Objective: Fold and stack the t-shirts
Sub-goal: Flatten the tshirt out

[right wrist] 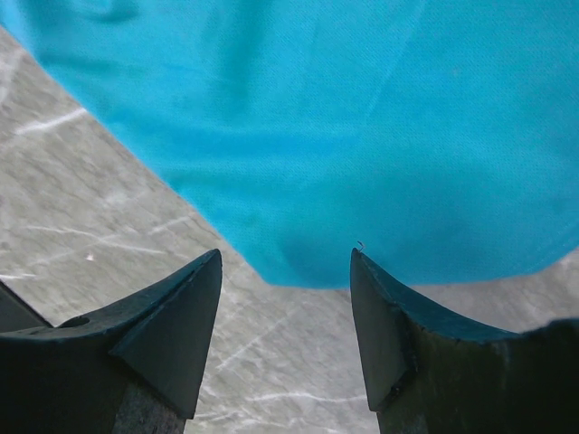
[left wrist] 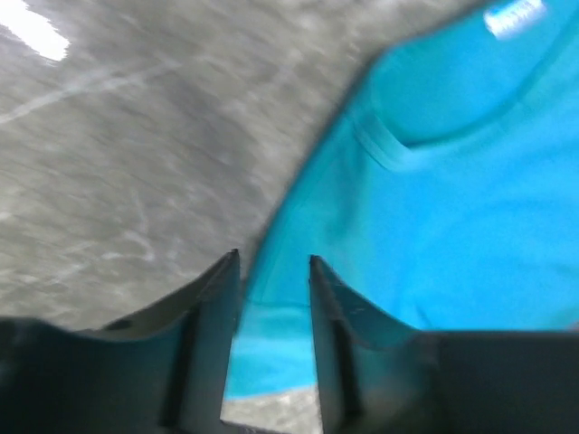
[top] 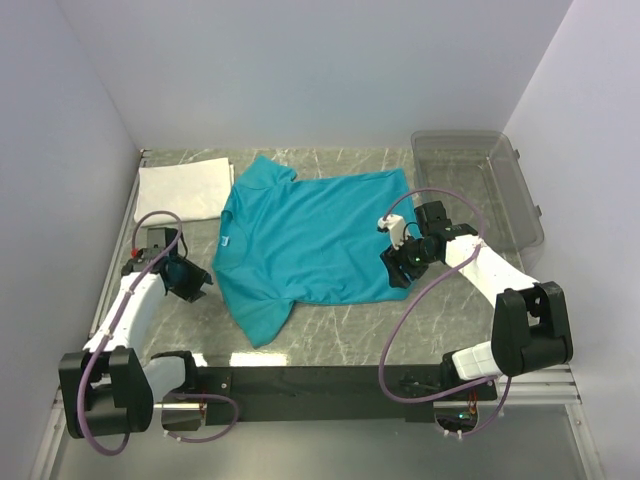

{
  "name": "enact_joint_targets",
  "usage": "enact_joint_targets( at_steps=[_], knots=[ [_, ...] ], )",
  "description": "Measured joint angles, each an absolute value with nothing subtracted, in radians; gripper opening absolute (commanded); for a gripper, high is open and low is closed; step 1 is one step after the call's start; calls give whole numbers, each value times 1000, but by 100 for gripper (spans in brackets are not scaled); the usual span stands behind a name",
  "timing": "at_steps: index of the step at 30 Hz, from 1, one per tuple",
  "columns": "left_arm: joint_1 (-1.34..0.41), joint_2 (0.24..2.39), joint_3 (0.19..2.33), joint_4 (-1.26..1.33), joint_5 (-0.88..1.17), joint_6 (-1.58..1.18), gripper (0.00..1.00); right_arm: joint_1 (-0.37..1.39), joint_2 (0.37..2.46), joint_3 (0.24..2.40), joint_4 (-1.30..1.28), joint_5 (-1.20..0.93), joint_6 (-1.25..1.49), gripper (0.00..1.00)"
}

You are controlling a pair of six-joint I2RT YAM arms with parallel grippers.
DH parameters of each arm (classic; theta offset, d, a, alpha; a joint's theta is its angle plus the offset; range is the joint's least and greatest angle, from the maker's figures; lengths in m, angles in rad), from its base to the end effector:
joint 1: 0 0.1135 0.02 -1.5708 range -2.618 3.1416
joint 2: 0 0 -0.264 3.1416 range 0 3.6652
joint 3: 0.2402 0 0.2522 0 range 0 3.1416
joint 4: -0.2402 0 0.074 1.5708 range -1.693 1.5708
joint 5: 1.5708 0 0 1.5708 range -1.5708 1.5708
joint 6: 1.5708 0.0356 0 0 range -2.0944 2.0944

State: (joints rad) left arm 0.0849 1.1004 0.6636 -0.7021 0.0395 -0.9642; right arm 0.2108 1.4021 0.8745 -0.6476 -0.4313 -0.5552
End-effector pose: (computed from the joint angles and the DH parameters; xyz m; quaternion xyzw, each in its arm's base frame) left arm 0.1930 0.0150 0.2001 -0.4854 0.8474 -0.1086 0.1856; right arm 0.2497 0.0686 0.2041 -0.3969 0.8727 0.1738 0.2251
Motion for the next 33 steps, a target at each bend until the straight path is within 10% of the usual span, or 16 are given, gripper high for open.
enact_joint_targets(
  at_steps=[18,33],
  knots=[
    [72,1030,495,-727,324,-920,58,151,1442,824,-765,-347,-616,61],
    [72,951,530,-712,316,-918,59,233,1549,917,-731,-325,-531,3]
  ],
)
